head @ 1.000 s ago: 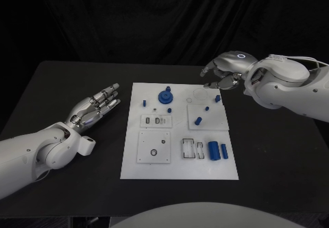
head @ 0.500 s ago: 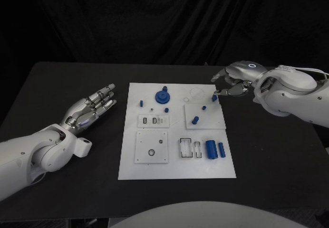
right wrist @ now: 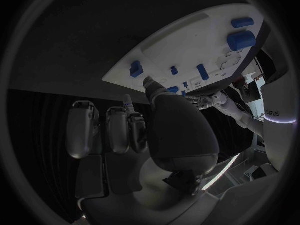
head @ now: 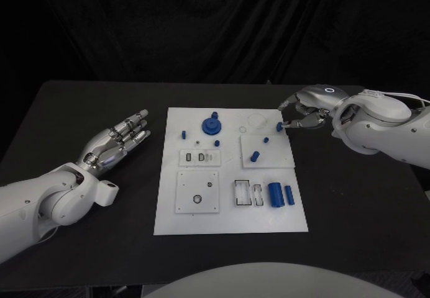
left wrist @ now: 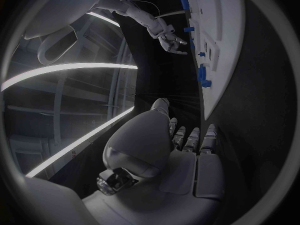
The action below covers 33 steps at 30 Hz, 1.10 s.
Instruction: Assemble the parts on the task board
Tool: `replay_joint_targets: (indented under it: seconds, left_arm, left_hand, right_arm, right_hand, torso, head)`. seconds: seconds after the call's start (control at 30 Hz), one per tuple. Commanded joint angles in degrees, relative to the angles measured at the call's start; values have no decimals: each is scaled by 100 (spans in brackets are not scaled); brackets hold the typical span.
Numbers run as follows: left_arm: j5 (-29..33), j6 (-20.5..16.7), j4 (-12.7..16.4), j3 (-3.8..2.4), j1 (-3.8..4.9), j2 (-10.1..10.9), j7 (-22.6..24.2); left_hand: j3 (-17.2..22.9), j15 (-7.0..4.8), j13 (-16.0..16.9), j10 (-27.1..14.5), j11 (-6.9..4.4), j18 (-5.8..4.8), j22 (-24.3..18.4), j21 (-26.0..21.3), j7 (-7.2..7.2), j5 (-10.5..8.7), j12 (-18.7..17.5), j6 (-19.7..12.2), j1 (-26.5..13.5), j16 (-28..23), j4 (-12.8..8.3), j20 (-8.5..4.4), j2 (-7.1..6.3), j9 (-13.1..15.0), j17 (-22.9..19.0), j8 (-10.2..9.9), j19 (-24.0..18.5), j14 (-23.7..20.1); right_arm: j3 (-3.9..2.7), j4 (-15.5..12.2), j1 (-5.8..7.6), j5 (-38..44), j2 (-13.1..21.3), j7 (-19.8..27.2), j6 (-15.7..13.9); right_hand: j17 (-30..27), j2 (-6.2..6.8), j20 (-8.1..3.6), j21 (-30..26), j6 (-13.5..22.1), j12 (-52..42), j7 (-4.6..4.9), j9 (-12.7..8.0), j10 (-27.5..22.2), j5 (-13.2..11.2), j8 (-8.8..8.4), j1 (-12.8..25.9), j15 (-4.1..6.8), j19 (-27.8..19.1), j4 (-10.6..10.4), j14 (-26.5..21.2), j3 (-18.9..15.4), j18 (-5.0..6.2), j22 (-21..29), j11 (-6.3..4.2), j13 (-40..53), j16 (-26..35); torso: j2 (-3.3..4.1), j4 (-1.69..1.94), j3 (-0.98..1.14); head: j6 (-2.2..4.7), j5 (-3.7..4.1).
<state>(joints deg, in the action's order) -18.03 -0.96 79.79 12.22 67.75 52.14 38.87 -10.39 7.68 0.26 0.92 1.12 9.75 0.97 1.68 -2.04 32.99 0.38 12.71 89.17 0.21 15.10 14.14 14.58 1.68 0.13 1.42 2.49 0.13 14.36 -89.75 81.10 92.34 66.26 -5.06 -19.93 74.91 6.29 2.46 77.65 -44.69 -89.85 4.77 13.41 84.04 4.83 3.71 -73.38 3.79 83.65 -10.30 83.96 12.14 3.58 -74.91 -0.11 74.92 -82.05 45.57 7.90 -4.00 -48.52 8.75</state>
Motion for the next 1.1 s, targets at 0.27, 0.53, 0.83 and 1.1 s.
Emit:
replay_joint_targets:
  seconds: [0.27,0.53,0.83,1.1]
  left_arm:
    - [-1,37,11,-4,-3,-10,534]
    - [-1,58,-2,-4,-4,-20,523]
    - [-1,79,-11,-4,-5,-23,509]
    - [-1,87,-17,-4,-6,-23,493]
  left_hand:
    - [34,42,4,11,24,60,6,17,15,17,-10,-11,58,-13,-1,27,-18,2,-5,25,-3,7]
    - [43,46,2,7,39,59,6,17,13,18,-11,-21,60,-13,-3,30,-19,0,-5,23,-3,8]
    - [46,48,2,6,44,58,7,18,13,17,-11,-30,61,-13,-4,31,-19,-1,-5,21,-1,8]
    - [49,50,2,6,49,58,7,20,12,17,-11,-34,62,-13,-6,33,-19,-2,-6,20,1,7]
  right_arm:
    - [-3,57,-103,0,-30,-114,170]
    - [-3,106,-155,0,-78,-128,210]
    - [-3,174,-205,0,-162,-160,218]
    - [-3,241,-227,0,-211,-206,270]
  right_hand:
    - [668,-8,-13,-58,-208,-15,0,0,596,30,84,-187,29,-6,-58,384,-56,-31,-776,-39,1508,89]
    - [640,-14,-14,-88,-309,-15,2,14,596,109,112,-245,30,-17,-85,377,-80,-25,-768,-38,1508,124]
    - [610,-28,-13,-126,-458,-15,10,58,596,142,163,-268,27,-29,-142,371,-118,-18,-757,-34,1508,163]
    - [572,-49,-12,-180,-556,-15,14,100,596,235,194,-305,25,-49,-168,362,-133,-7,-736,-31,1508,209]
  torso:
    - [-3,0,0]
    - [-5,3,0]
    - [-4,-1,0]
    - [-5,-2,0]
  head:
    - [-9,-10]
    - [-31,-5]
    - [-51,-16]
    - [-72,-23]
